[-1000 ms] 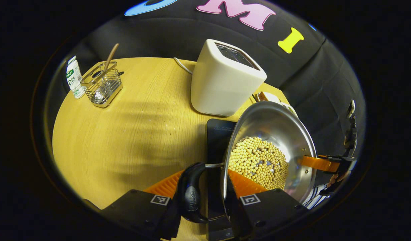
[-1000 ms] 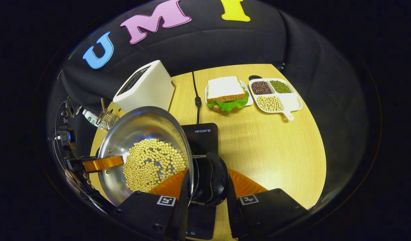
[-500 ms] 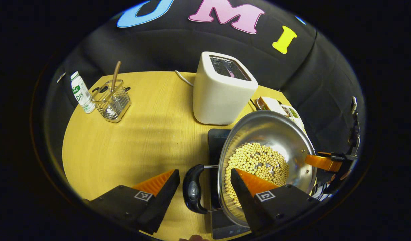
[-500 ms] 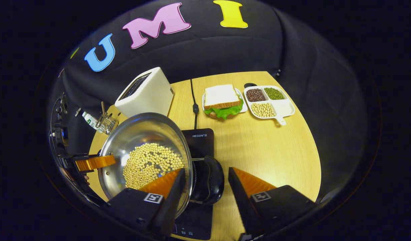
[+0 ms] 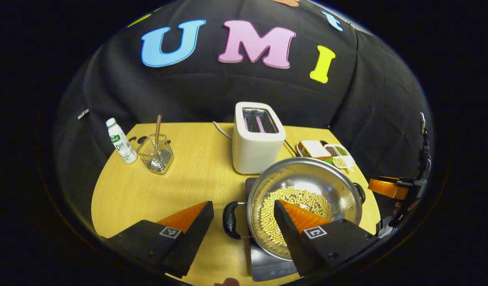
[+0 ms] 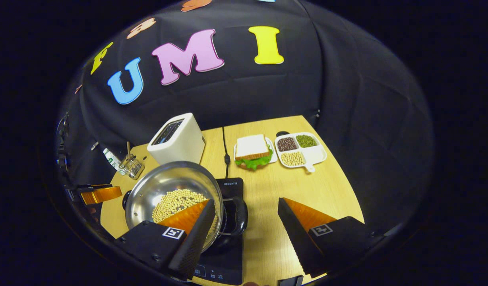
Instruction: First push the handle of the pot to place it horizontally, then grasp the pot with both hands and set it on the induction cooktop.
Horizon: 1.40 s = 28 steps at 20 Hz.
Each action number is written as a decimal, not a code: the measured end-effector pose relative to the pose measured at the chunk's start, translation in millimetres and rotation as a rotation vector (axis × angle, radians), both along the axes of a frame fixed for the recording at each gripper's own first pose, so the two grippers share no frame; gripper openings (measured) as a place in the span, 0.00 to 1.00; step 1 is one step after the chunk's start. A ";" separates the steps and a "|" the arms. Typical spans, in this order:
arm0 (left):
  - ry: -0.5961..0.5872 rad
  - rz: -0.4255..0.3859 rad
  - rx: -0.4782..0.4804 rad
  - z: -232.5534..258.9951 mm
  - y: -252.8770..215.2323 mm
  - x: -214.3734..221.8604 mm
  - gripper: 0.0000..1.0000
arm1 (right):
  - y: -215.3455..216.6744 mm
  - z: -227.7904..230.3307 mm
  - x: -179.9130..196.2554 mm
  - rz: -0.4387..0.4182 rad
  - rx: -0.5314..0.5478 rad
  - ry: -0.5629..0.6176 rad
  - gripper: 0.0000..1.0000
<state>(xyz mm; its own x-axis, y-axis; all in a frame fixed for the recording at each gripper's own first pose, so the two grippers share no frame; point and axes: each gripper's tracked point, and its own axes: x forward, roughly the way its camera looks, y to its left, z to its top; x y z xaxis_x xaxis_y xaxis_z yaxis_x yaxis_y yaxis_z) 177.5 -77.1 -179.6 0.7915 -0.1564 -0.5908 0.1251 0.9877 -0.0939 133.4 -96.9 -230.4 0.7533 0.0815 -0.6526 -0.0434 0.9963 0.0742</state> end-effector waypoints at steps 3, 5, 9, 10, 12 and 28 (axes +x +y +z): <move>-0.105 0.031 -0.034 38.4 2.0 -14.0 0.95 | 7.2 41.0 -0.9 -0.003 0.007 -0.117 0.99; -0.193 0.067 -0.059 70.5 14.5 -25.4 0.95 | 9.4 74.9 -6.8 -0.034 0.009 -0.198 0.99; -0.357 0.125 0.016 131.6 58.2 -67.2 0.95 | 14.7 150.0 -39.8 -0.042 -0.058 -0.387 0.98; -0.389 0.137 0.031 143.2 65.6 -81.3 0.95 | 18.4 166.3 -55.6 -0.042 -0.081 -0.437 0.99; -0.457 0.150 0.056 164.9 77.8 -110.0 0.95 | 21.2 191.4 -77.4 -0.063 -0.114 -0.523 0.98; -0.619 0.155 0.056 214.8 90.4 -277.4 0.95 | 6.3 242.0 -234.3 -0.207 -0.195 -0.662 0.98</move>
<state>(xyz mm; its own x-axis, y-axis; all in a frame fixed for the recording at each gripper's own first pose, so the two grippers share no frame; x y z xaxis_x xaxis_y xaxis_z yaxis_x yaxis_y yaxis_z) -100.0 13.4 35.3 0.9998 0.0050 -0.0210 -0.0049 1.0000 0.0018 -100.8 -90.6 11.6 0.9832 -0.1778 -0.0420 0.1739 0.9813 -0.0824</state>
